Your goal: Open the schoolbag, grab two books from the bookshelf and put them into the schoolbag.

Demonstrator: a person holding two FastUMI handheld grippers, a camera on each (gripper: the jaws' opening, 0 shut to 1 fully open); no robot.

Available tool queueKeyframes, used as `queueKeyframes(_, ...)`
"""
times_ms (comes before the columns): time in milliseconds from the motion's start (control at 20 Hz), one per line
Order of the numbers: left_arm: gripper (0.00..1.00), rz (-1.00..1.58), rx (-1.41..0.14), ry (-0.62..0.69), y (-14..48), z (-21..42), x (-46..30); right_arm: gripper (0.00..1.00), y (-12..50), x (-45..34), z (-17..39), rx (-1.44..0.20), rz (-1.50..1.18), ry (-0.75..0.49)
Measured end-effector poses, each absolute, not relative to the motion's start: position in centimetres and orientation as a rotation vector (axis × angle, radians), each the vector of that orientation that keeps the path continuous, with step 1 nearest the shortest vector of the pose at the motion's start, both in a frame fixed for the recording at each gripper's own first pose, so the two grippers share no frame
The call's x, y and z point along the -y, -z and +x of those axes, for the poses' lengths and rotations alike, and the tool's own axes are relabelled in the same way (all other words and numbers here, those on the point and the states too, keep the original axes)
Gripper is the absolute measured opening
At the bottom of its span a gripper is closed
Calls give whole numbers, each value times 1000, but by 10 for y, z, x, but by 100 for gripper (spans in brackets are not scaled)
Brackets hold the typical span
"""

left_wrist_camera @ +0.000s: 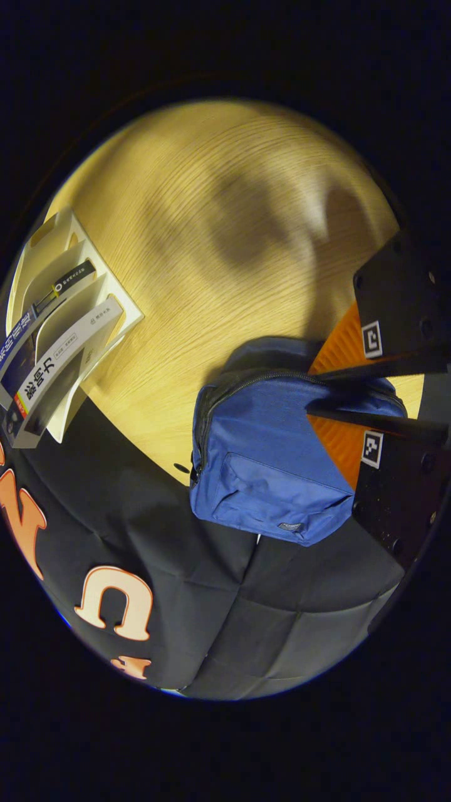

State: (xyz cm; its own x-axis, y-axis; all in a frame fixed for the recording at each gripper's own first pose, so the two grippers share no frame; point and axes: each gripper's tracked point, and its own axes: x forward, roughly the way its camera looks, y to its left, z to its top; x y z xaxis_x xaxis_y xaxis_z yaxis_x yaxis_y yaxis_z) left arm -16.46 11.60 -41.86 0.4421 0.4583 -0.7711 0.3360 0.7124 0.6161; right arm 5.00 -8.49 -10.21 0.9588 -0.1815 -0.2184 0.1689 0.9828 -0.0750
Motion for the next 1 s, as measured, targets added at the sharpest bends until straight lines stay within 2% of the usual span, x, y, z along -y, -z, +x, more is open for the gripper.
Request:
queueKeyframes(50, 23, 814, -1149, -81, 419, -162, -117, 95, 102, 82, 51, -227, -52, 172)
queueKeyframes(100, 13, 803, -1150, -77, 415, -162, -117, 95, 102, 80, 51, -230, -50, 167)
queueKeyframes(300, 6, 708, -1147, -68, 395, -155, -121, 95, 101, 67, 53, -227, -55, 141)
queueKeyframes(600, 4, 560, -1099, -34, 337, -131, -127, 95, 108, 32, 60, -266, -51, 55)
queueKeyframes(800, 4, 492, -1058, 24, 294, -111, -138, 95, 123, -8, 67, -364, -42, -37)
queueKeyframes(1000, 4, 404, -1020, 26, 252, -86, -165, 95, 135, -44, 74, -446, -33, -112)
